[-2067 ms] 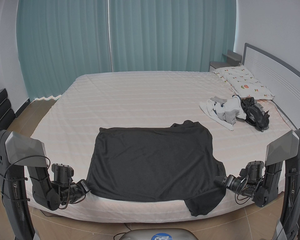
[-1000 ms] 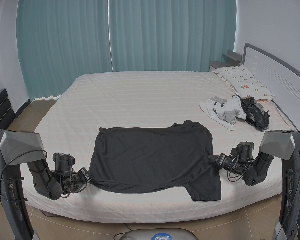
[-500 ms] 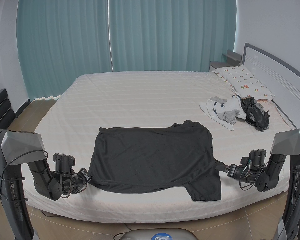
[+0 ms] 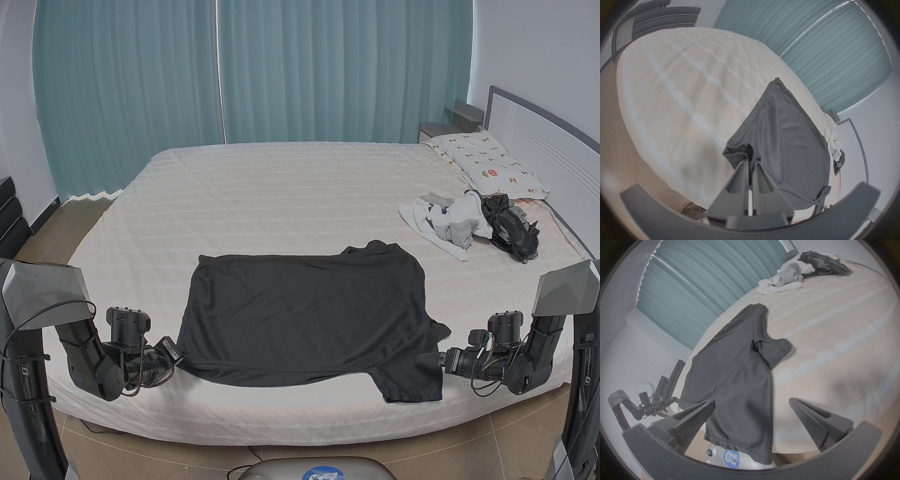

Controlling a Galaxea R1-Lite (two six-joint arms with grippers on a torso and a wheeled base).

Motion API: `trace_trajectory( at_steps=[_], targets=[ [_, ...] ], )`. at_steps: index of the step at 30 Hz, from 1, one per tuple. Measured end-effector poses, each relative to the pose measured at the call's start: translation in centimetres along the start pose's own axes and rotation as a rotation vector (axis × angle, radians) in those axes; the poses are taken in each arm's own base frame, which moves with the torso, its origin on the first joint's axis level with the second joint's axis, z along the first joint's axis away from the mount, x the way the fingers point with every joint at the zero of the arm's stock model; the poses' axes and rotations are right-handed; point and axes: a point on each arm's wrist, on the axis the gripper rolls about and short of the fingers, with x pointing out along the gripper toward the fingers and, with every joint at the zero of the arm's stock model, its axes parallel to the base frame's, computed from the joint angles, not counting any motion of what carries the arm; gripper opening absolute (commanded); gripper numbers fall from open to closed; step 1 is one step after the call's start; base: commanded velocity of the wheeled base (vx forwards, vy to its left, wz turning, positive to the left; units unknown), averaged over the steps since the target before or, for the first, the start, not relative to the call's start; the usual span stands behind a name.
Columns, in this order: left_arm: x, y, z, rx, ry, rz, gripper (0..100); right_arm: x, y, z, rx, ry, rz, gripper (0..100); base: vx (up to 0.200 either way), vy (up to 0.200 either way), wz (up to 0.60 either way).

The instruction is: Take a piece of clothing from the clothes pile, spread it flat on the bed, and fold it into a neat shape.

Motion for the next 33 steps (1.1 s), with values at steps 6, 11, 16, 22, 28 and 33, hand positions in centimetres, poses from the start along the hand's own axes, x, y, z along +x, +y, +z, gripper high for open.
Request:
trace_trajectory(
  at_steps=[6,11,16,22,28,33],
  targets=[
    [0.0,0.0,0.0,0.000,0.000,0.000,0,0.5,0.2,-0.2,-0.008,0.012,0.006,100,0.000,0.000,0.00],
    [0.0,0.0,0.0,0.000,0.000,0.000,0,0.9,0.3,-0.5,-0.020,0.034,0.006,0,0.000,0.000,0.00],
    [0.0,0.0,0.0,0.000,0.000,0.000,0,1.0,0.3,-0.4,-0.033,0.036,0.007,0,0.000,0.000,0.00],
    [0.0,0.0,0.0,-0.001,0.001,0.001,0,0.0,-0.2,-0.1,-0.008,0.018,-0.001,0,0.000,0.000,0.00],
    [-0.3,0.2,-0.2,0.000,0.006,0.008,0,-2.7,-0.3,-0.2,0.016,0.002,0.030,0,0.000,0.000,0.00],
    [-1.3,0.4,-0.5,0.008,0.006,0.020,0,-5.2,0.0,-0.5,0.008,-0.047,0.055,0,0.000,0.000,0.00]
  ],
)
